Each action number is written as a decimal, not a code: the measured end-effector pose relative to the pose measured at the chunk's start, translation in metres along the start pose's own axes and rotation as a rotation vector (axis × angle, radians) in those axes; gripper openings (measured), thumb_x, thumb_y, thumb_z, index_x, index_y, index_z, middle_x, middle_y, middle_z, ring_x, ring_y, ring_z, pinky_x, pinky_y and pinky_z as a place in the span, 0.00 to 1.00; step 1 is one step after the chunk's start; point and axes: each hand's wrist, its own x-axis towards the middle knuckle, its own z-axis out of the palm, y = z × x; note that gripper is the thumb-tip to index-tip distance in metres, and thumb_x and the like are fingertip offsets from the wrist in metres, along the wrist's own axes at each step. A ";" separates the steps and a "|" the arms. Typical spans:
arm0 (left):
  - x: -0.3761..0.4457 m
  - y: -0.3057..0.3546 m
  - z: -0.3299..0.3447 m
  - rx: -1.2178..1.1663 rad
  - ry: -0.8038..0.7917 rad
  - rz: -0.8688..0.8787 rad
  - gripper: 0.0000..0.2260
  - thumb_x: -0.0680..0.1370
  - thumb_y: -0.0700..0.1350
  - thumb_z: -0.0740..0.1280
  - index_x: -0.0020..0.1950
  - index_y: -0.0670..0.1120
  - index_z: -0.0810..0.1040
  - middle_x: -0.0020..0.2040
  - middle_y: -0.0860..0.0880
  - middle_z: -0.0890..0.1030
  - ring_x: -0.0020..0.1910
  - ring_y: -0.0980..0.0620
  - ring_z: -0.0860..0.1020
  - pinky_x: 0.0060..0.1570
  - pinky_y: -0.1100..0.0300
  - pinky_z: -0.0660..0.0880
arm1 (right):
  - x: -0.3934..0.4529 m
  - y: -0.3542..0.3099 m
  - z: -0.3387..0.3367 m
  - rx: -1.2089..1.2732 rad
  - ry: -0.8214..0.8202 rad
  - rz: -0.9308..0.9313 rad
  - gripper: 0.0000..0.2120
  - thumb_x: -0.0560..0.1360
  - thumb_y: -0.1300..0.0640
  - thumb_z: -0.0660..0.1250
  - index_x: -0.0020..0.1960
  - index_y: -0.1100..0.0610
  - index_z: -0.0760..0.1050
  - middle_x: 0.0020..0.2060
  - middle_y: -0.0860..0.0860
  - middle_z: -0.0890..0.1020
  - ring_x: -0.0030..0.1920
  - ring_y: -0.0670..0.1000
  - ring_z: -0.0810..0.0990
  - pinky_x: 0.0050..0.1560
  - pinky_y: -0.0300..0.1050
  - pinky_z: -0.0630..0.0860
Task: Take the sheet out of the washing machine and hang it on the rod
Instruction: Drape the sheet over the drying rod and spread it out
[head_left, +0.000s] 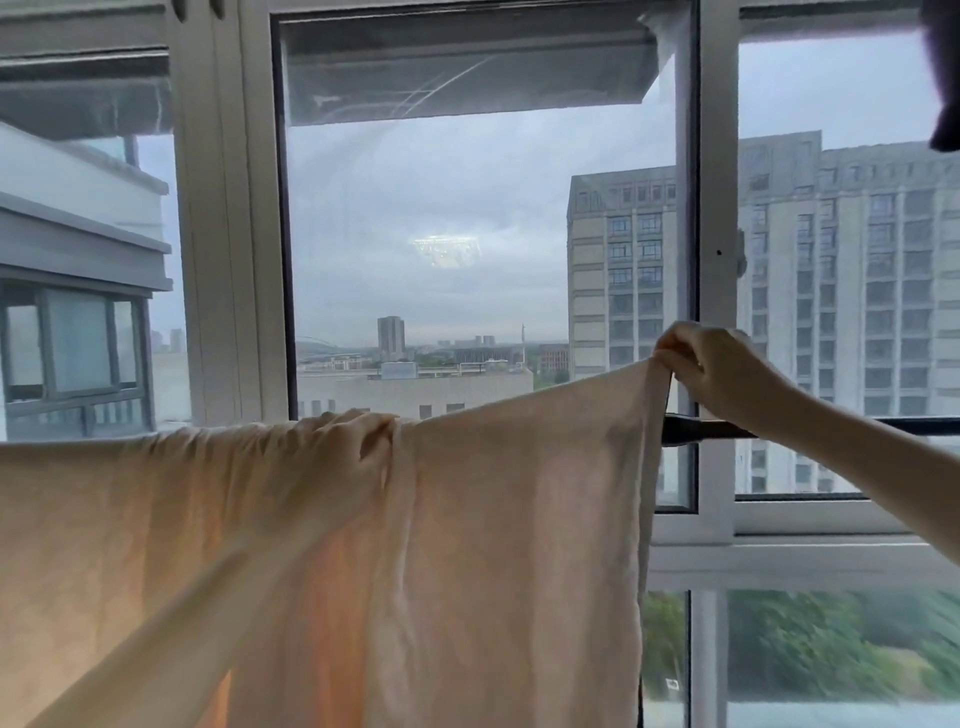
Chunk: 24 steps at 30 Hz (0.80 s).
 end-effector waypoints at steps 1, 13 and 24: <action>-0.001 0.016 0.003 -0.023 0.029 -0.011 0.13 0.79 0.50 0.58 0.58 0.56 0.79 0.55 0.58 0.80 0.58 0.55 0.74 0.66 0.51 0.62 | -0.003 0.010 -0.007 -0.004 -0.001 -0.001 0.05 0.78 0.61 0.64 0.48 0.61 0.78 0.35 0.49 0.78 0.34 0.40 0.74 0.35 0.29 0.66; 0.006 0.197 0.081 -0.160 0.077 -0.011 0.06 0.76 0.43 0.68 0.47 0.54 0.83 0.43 0.61 0.81 0.46 0.57 0.79 0.50 0.57 0.75 | -0.041 0.124 -0.074 0.060 -0.072 -0.170 0.06 0.77 0.58 0.66 0.50 0.58 0.79 0.41 0.52 0.84 0.40 0.50 0.81 0.46 0.47 0.79; 0.012 0.287 0.111 -0.133 0.153 -0.001 0.04 0.76 0.44 0.69 0.45 0.50 0.83 0.43 0.55 0.84 0.45 0.55 0.81 0.49 0.57 0.76 | -0.062 0.205 -0.107 0.078 -0.085 -0.138 0.06 0.77 0.57 0.66 0.50 0.58 0.79 0.42 0.51 0.84 0.41 0.48 0.80 0.43 0.36 0.74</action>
